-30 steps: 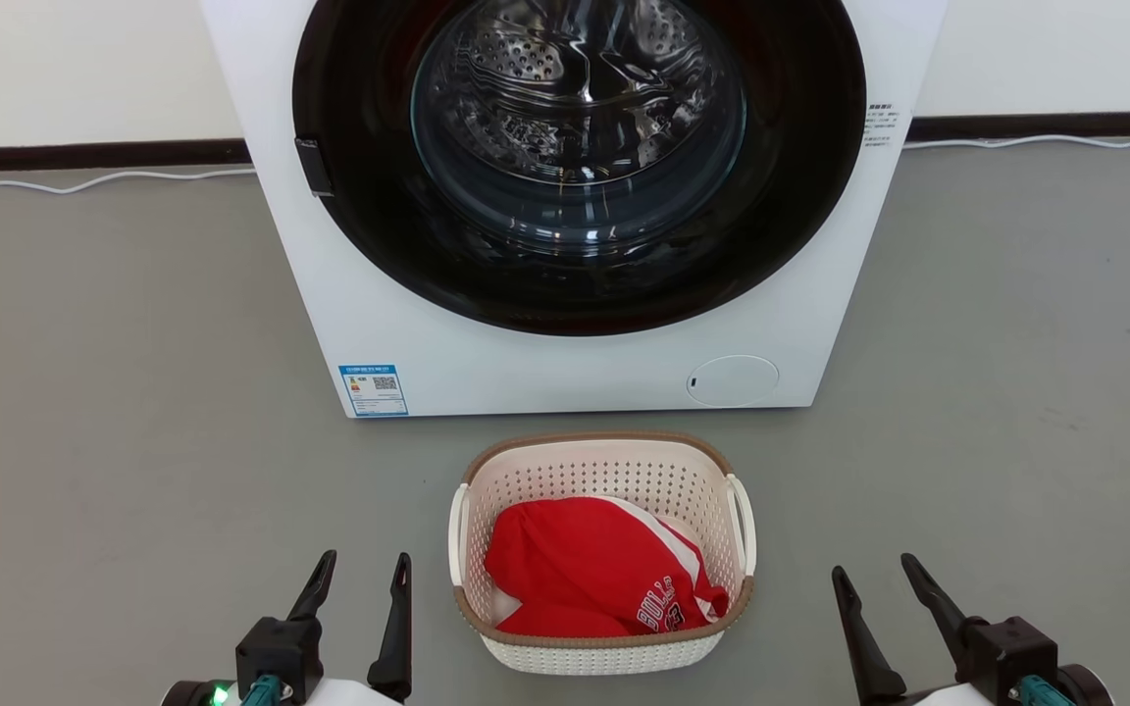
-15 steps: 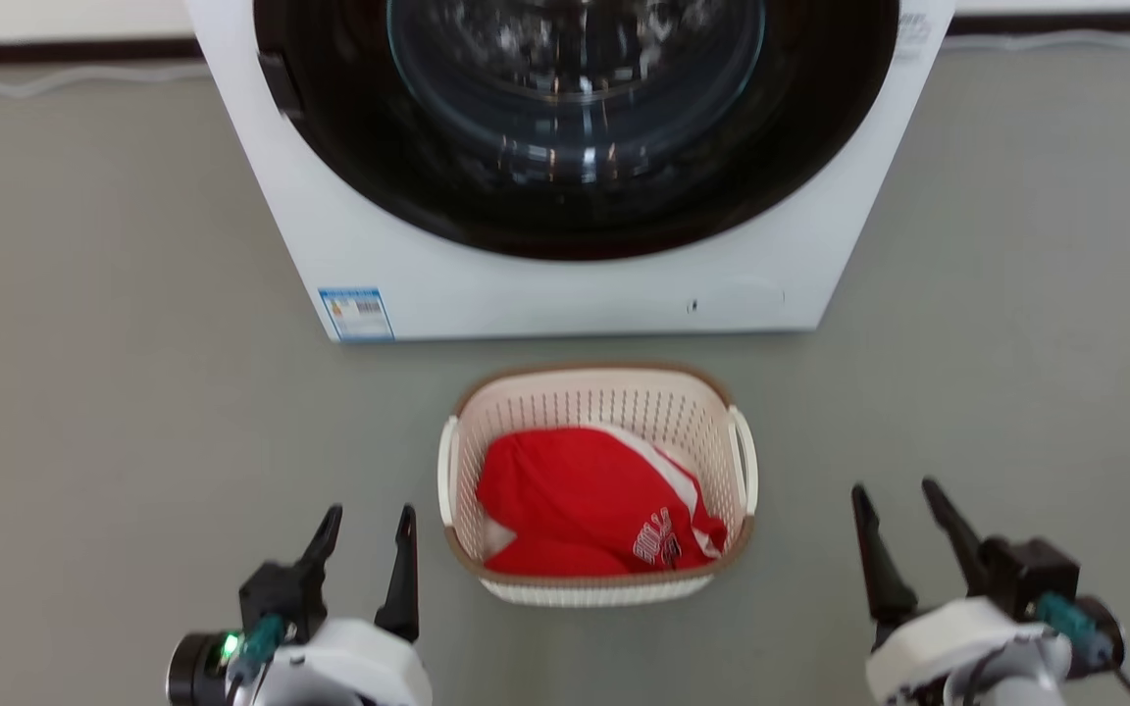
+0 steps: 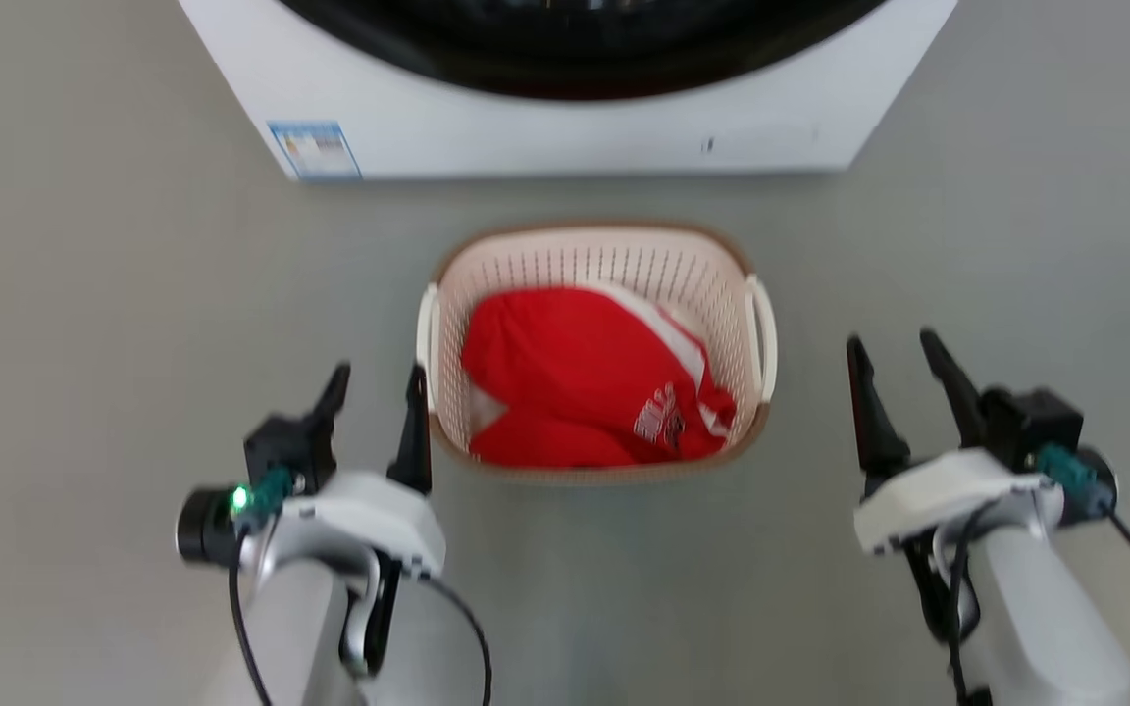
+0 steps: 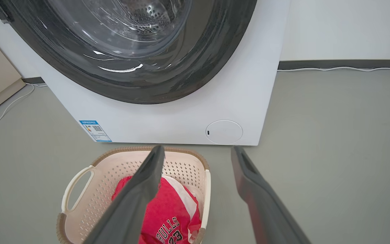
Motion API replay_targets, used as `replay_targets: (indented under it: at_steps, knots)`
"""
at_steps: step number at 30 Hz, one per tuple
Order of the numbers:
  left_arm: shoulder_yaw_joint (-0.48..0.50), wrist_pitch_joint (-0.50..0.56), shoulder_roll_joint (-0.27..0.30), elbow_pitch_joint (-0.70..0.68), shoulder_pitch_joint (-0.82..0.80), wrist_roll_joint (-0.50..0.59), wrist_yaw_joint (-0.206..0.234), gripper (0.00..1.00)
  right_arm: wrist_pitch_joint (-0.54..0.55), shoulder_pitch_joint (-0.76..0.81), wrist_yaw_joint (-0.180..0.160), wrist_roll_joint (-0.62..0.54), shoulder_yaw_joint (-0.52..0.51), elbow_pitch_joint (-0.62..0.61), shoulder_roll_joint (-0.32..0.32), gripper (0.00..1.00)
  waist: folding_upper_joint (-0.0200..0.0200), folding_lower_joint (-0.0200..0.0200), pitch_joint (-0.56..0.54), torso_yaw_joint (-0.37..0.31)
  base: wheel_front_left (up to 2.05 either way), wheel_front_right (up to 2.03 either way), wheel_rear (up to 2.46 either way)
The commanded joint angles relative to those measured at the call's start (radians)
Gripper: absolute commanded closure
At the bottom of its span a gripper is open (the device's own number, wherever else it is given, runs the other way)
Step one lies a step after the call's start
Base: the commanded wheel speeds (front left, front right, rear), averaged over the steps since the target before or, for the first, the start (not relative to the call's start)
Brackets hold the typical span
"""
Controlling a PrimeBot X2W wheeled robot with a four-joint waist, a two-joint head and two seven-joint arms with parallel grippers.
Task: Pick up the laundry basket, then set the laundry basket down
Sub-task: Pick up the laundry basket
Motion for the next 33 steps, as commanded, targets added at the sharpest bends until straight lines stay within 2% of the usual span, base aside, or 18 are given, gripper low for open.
replay_targets:
  at_steps: [1, 15, 23, 33]
  knots:
    - [0.024, -0.01, 0.012, -0.015, -0.038, -0.007, 0.011, 0.0, -0.014, -0.025, 0.006, -0.003, 0.024, -0.015, 0.002, 0.0, 0.0, -0.0001, 0.077, 0.005, 0.0, 0.0, 0.0]
    - [0.008, -0.01, 0.012, 0.027, -0.243, -0.016, 0.04, 0.0, -0.014, -0.207, 0.006, -0.013, 0.03, 0.038, -0.008, 0.0, 0.0, -0.0001, 0.331, 0.012, 0.0, 0.0, 0.0]
    - [0.008, -0.01, 0.012, 0.056, -0.312, -0.004, 0.054, 0.0, -0.014, -0.265, 0.006, -0.015, 0.01, 0.059, -0.014, 0.0, 0.0, -0.0001, 0.415, 0.006, 0.0, 0.0, 0.0]
    - [0.036, -0.01, 0.012, 0.074, -0.363, 0.022, 0.05, 0.0, -0.014, -0.316, 0.006, -0.018, 0.004, 0.069, -0.015, 0.0, 0.0, -0.0001, 0.494, -0.008, 0.0, 0.0, 0.0]
